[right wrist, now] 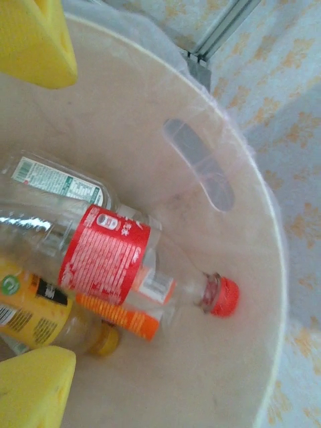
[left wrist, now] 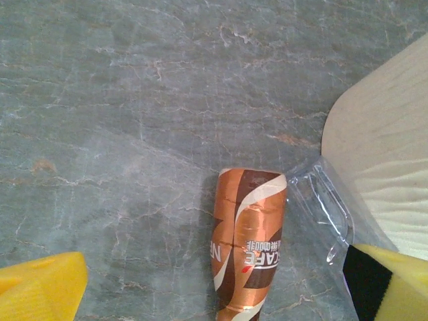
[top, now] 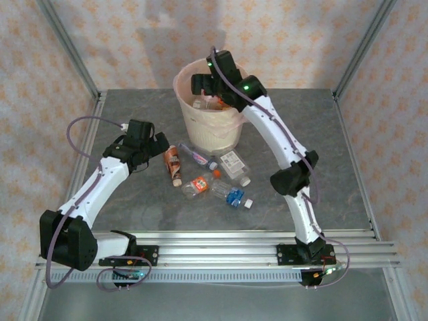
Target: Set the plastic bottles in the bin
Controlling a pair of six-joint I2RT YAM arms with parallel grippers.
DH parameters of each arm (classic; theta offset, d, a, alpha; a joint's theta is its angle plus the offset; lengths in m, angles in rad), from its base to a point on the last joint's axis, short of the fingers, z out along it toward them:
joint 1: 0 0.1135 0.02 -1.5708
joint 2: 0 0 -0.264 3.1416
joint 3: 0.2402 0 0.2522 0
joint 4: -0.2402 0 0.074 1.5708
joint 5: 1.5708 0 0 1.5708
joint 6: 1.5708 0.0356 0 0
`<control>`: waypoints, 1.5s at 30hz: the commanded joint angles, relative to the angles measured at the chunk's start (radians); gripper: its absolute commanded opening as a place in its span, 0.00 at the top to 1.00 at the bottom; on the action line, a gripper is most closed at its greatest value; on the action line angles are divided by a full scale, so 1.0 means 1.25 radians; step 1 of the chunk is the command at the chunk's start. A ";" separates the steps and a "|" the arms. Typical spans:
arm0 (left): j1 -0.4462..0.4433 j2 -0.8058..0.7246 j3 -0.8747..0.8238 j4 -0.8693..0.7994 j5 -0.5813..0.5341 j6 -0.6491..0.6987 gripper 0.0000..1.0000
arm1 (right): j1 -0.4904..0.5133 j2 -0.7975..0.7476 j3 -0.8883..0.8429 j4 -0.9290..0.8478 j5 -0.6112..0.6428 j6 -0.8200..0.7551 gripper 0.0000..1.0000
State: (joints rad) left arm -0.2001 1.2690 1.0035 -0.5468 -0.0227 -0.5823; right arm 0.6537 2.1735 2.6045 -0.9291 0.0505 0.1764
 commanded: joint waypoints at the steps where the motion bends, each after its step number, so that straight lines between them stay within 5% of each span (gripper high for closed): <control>1: 0.003 0.009 -0.025 0.018 0.017 0.023 0.00 | 0.000 -0.107 -0.070 -0.029 0.068 0.017 0.01; 11: -0.028 0.051 -0.054 0.057 0.062 0.027 0.00 | 0.000 -0.456 -0.584 0.139 0.189 0.059 0.01; 20: -0.057 0.133 -0.039 0.110 0.084 0.019 0.03 | 0.000 -0.656 -0.862 0.133 0.301 0.141 0.01; 45: -0.052 0.387 0.017 0.168 0.005 0.034 0.13 | 0.000 -0.772 -1.045 0.126 0.328 0.235 0.01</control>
State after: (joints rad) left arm -0.2687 1.7351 0.9981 -0.3618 0.0341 -0.5491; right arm 0.6537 1.2308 1.3163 -0.7689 0.4244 0.4465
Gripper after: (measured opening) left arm 0.876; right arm 0.991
